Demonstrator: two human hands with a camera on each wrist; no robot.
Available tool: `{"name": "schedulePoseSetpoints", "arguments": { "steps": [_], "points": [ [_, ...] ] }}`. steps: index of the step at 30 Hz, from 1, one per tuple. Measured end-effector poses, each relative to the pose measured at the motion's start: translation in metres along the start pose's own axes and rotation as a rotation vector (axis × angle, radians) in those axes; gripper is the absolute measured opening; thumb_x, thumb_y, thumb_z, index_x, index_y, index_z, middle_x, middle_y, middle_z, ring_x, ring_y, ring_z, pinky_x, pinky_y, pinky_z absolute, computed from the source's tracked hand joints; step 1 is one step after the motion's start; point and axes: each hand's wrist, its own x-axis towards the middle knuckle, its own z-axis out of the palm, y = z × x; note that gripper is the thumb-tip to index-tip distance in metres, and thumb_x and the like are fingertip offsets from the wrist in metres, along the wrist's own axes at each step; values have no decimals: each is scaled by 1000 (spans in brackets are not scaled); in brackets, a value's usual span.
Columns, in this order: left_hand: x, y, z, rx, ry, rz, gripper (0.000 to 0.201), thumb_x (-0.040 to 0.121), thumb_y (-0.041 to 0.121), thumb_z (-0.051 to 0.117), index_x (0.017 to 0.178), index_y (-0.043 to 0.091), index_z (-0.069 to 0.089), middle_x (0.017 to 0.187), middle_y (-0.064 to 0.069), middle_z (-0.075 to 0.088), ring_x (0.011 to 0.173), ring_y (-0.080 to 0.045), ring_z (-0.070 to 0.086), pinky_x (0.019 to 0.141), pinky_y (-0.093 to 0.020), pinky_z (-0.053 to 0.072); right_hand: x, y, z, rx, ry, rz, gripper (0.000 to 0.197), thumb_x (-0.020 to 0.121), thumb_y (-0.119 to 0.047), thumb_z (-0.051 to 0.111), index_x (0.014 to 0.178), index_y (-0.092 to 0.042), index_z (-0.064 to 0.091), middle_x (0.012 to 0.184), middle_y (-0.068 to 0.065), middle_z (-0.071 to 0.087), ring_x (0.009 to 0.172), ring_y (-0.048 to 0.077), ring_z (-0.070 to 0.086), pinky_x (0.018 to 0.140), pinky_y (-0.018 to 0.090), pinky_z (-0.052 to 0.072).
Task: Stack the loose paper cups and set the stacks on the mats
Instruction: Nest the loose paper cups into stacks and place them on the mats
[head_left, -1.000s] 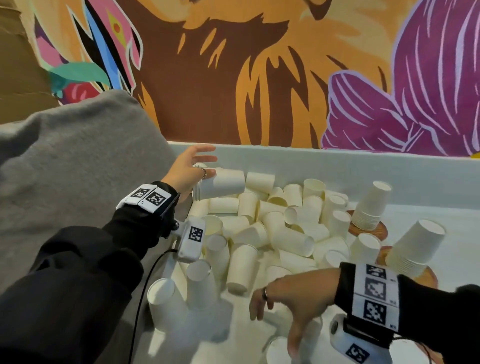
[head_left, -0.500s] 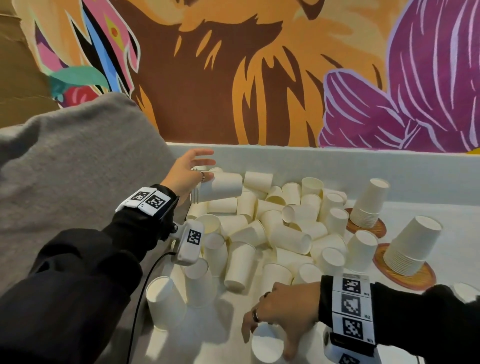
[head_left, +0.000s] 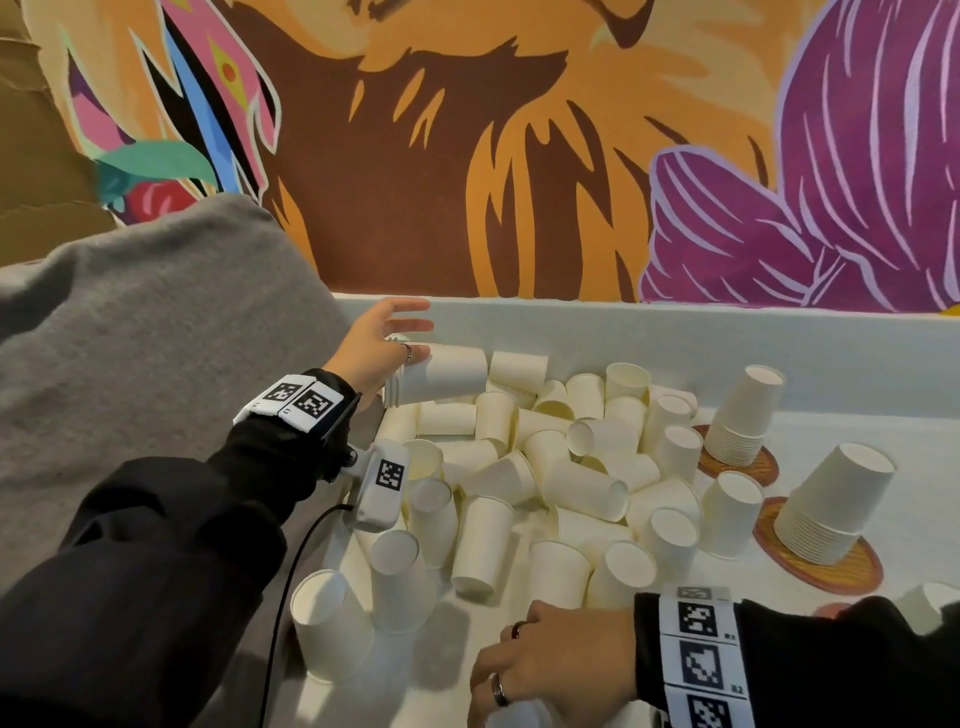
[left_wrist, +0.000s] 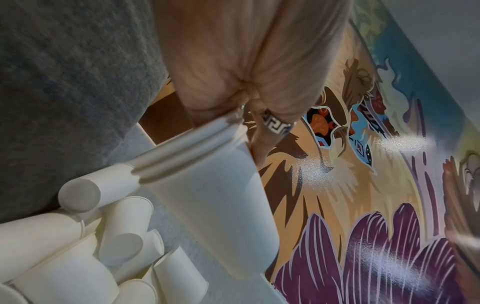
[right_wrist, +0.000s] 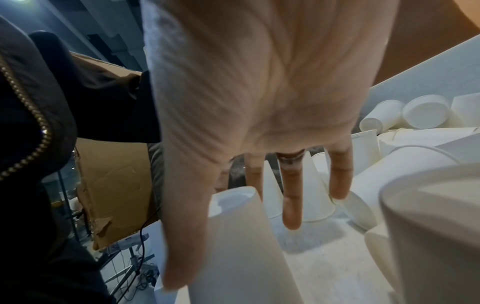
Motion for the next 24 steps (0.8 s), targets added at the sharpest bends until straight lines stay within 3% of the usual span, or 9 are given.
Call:
{"name": "schedulePoseSetpoints", "arguments": {
  "steps": [5,8,11,13,14,16,20,24],
  "points": [
    [4,3,0,2,-2,5,49,84,-9,59,121,22,53,116,-1,60,99,-9,56,78,-20,45,0,-2,-18,101,50,23,49,88,-11,62,134,-17,47,132,6,48,105,29,55,76,32,33],
    [6,5,-1,2,-1,6,49,85,-9,58,121,23,53,115,1,60,107,-12,53,76,-16,43,-7,-2,-40,185,163,99,54,82,-19,70,131,-21,46,131,-1,46,95,16,51,75,26,35],
    [8,5,-4,-16,3,16,48,86,-10,57,121,23,53,113,2,60,106,-11,53,74,-15,43,-22,10,-68,228,348,196,56,79,-25,71,129,-26,45,127,-6,48,105,15,52,87,33,46],
    [9,5,-7,-34,14,25,48,87,-10,55,122,22,53,111,2,60,106,-10,52,73,-15,42,-38,24,-89,262,514,284,54,79,-28,72,127,-28,47,125,-10,50,104,3,50,88,22,46],
    [9,5,-9,-46,23,28,47,87,-11,54,121,22,53,110,2,61,107,-10,52,73,-15,42,-46,31,-101,282,599,327,52,79,-28,73,125,-29,48,123,-12,51,99,-4,49,83,12,43],
    [9,5,-13,-71,40,35,45,88,-11,52,120,21,53,107,4,61,109,-11,52,75,-16,43,-61,45,-123,320,784,402,49,78,-26,75,120,-29,50,118,-13,53,90,-8,51,73,6,41],
    [10,12,-18,-119,70,53,44,89,-10,51,122,20,53,114,0,62,110,-11,53,78,-18,42,-71,69,-151,407,1043,536,47,80,-23,73,116,-29,45,113,-9,50,84,7,56,67,14,48],
    [7,18,-19,-152,71,83,44,90,-8,51,123,21,52,114,2,62,110,-9,54,85,-21,45,-67,78,-159,559,1184,578,47,81,-25,71,121,-23,45,117,-4,48,92,17,58,78,32,55]
  ]
}}
